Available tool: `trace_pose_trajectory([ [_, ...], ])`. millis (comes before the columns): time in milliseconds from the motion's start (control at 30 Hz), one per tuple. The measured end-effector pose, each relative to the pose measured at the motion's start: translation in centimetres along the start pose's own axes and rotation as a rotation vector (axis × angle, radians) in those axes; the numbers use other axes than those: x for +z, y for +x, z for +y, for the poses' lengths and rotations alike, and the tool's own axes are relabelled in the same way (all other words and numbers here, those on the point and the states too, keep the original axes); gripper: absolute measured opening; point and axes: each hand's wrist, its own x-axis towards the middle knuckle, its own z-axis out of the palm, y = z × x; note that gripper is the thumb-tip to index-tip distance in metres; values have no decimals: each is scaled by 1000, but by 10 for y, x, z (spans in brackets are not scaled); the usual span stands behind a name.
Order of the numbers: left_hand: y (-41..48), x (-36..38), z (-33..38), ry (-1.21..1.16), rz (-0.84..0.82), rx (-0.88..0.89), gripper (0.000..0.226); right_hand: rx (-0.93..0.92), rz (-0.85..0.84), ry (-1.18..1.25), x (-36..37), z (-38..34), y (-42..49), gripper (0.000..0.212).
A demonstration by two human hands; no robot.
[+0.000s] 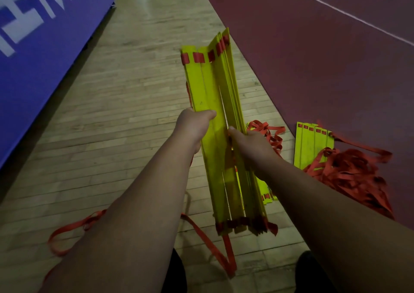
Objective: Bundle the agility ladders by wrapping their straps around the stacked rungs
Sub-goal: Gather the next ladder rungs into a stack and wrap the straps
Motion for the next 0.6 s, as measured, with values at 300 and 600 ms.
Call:
trace_pose_trajectory([
  [300, -5, -1, 5, -48, -59, 63, 77, -24, -36, 154, -2, 0, 2, 33],
  [600, -14, 6, 5, -186, -211, -72, 87, -2, -154, 158, -12, 3, 5, 43],
])
